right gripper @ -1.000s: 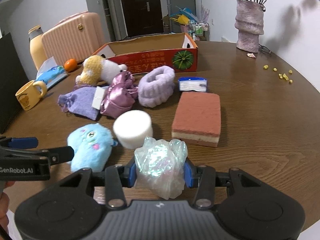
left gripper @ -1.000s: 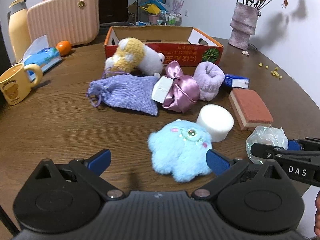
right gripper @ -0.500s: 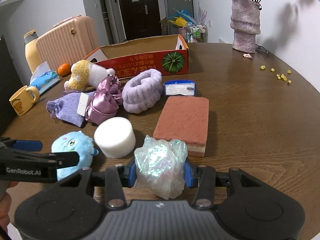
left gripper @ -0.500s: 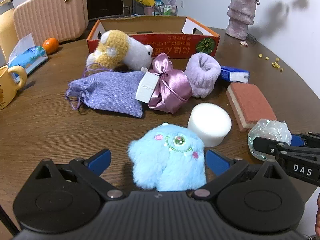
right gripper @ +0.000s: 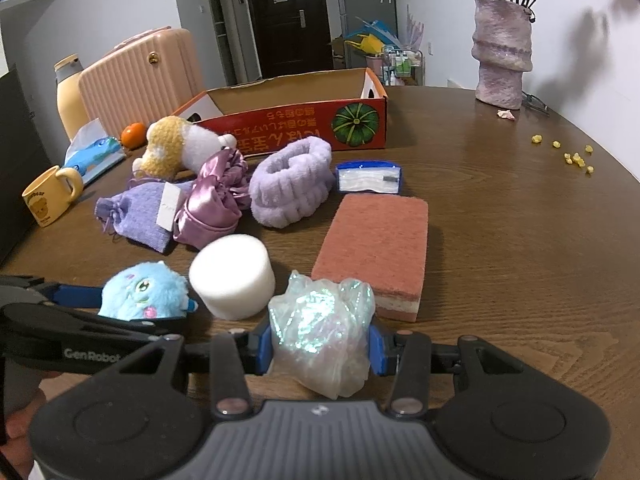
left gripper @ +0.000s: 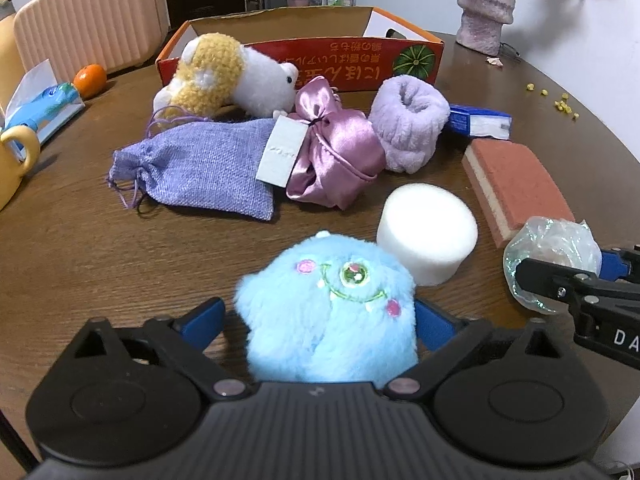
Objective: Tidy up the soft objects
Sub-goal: 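Grasp the light-blue plush with the left tool while the right tool holds the bag, then carry the plush and bag over the cardboard box with both tools, then open both tools to drop the plush and bag into the box, then move the right tool to the red-brown sponge and close on it, then grasp the white round sponge with the left tool while the right tool holds the red sponge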
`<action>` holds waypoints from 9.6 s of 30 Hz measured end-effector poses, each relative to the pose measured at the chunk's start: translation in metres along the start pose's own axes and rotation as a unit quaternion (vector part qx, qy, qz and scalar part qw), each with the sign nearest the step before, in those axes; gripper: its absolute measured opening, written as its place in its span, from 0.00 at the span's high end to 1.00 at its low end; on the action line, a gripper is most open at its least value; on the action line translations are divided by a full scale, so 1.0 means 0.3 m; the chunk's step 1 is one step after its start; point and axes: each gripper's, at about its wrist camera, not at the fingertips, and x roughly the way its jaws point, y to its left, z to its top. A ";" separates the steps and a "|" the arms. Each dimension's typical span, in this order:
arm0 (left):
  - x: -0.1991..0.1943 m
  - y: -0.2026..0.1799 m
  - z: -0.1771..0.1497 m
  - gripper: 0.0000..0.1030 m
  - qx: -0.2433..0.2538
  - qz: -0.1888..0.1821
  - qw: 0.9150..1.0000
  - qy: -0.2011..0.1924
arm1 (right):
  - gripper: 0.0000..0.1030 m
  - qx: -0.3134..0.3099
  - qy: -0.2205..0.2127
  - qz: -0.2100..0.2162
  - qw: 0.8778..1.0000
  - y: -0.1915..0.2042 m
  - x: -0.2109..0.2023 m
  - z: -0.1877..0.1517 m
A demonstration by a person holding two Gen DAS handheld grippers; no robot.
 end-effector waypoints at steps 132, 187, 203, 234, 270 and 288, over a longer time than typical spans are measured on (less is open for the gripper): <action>0.347 0.248 0.839 0.00 -0.112 0.106 0.977 -0.148 | 0.05 -0.046 -0.095 0.030 0.994 -0.070 0.654 0.874; -0.003 0.157 0.534 0.00 -0.102 0.082 0.969 -0.209 | 0.00 -0.031 -0.139 -0.009 0.990 -0.067 0.228 0.564; -0.143 0.108 0.276 0.00 -0.088 0.076 0.974 -0.195 | 0.00 -0.036 -0.146 -0.012 0.989 -0.045 0.012 0.321; -0.178 0.077 0.038 0.00 -0.068 0.052 0.984 -0.154 | 0.00 -0.050 -0.089 -0.051 0.993 -0.036 -0.001 0.098; -0.051 -0.013 0.059 0.00 -0.069 0.027 0.991 -0.111 | 0.29 -0.027 -0.091 -0.047 0.994 -0.136 0.119 0.047; -0.003 -0.159 0.077 0.00 -0.037 0.010 0.996 -0.085 | 0.29 0.001 -0.108 -0.047 0.993 -0.265 0.077 0.031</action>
